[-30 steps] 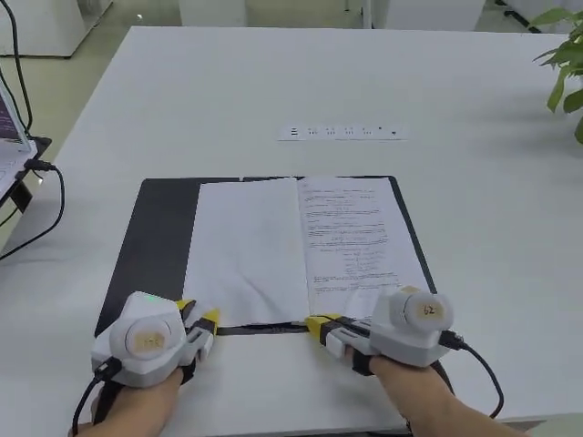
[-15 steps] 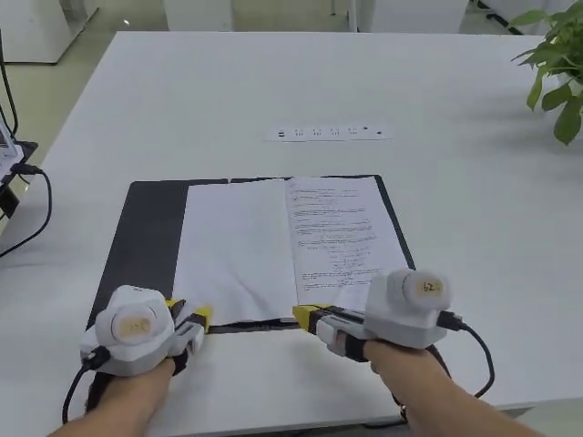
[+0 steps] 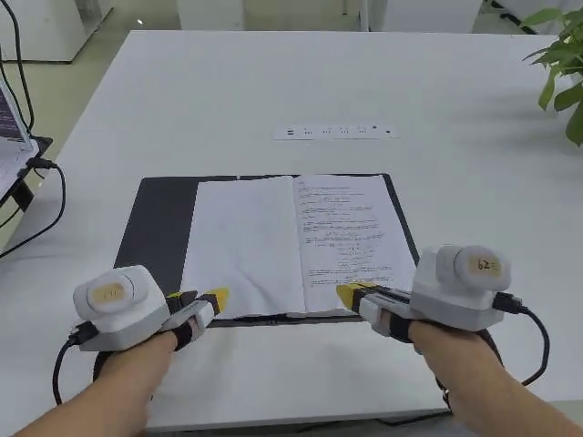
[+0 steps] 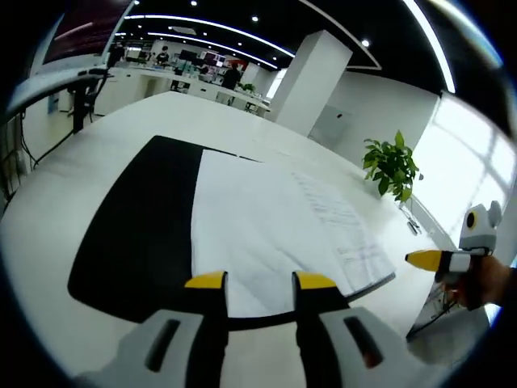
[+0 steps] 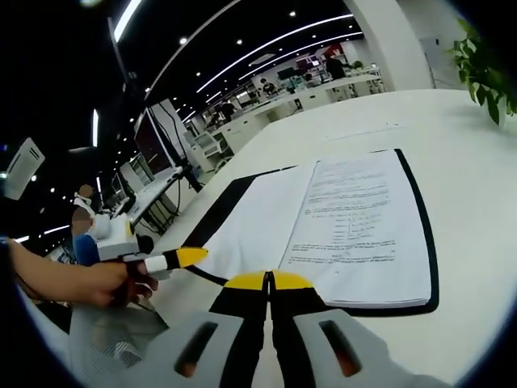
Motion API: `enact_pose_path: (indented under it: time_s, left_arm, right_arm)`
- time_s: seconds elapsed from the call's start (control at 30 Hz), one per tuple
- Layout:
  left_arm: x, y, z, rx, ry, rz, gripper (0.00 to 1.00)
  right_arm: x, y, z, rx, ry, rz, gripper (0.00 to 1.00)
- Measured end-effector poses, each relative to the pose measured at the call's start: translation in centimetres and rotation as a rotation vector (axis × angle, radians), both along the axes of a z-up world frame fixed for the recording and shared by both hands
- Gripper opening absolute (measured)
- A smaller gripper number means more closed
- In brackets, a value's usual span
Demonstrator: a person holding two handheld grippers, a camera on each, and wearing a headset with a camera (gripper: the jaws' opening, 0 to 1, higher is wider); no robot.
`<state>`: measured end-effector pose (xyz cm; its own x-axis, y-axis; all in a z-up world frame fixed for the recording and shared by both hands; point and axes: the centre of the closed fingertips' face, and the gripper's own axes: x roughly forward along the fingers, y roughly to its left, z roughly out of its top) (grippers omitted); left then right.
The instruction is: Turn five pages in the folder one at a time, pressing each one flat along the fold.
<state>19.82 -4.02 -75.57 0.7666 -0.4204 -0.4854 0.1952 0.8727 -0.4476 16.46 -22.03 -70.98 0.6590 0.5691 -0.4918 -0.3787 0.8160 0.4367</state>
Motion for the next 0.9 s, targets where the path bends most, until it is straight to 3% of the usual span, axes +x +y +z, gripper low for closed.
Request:
enact_pose_path:
  time_s: [0.1,0.2,0.43,0.73,0.9]
  left_arm:
    - [-0.3,-0.1,1.4,-0.079,0.000,0.039,0.34]
    - [-0.8,-0.1,2.2,-0.070,-0.002,0.027,0.36]
    - [-1.7,-0.2,4.4,-0.066,-0.013,0.000,0.44]
    - [-3.5,0.1,6.7,0.003,-0.012,-0.040,0.60]
    - [-4.7,0.6,7.8,0.087,-0.029,-0.074,0.67]
  right_arm:
    - [0.2,-1.0,0.5,-0.006,-0.004,-0.030,0.02]
    - [0.2,-1.6,0.8,0.000,0.008,-0.044,0.09]
    - [-0.1,-2.8,0.9,-0.016,0.021,-0.058,0.16]
    - [-0.6,-3.5,1.7,-0.084,-0.025,-0.015,0.30]
    - [-0.4,-4.2,2.4,-0.120,-0.059,-0.011,0.40]
